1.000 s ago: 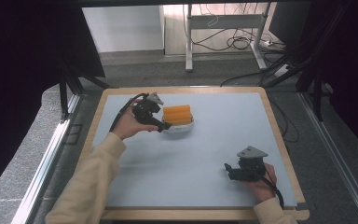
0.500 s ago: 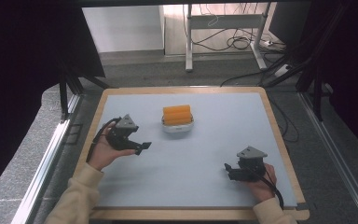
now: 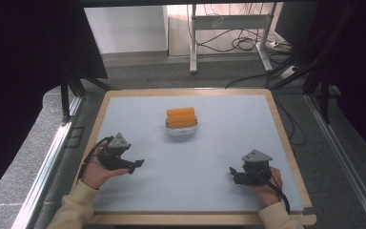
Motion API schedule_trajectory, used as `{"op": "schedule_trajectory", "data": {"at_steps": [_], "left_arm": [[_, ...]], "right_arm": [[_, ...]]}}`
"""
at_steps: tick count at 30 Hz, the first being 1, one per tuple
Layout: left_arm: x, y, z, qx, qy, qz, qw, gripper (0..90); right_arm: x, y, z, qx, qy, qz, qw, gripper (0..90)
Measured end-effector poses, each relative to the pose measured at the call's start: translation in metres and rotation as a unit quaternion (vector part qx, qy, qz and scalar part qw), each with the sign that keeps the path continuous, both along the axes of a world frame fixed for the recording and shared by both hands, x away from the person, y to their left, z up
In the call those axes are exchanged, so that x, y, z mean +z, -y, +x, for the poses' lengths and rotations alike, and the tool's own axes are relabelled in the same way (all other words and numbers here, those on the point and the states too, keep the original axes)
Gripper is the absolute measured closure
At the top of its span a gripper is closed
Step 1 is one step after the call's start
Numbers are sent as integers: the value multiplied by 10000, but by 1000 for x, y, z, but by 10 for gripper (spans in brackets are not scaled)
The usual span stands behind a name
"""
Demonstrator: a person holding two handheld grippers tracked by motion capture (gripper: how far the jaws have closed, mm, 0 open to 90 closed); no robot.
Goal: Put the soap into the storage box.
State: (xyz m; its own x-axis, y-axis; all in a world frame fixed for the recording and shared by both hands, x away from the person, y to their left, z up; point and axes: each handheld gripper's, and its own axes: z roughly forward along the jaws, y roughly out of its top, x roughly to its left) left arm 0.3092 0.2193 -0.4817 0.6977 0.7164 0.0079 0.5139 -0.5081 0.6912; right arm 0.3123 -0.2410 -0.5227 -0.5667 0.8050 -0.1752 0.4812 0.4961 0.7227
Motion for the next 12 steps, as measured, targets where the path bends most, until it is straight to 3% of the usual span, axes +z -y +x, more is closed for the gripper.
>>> {"op": "schedule_trajectory", "data": {"at_steps": [12], "left_arm": [[0,-1,-1,23,-17,-5,10000,164]], "right_arm": [[0,0,1,-12,53,-2,10000,145]]}}
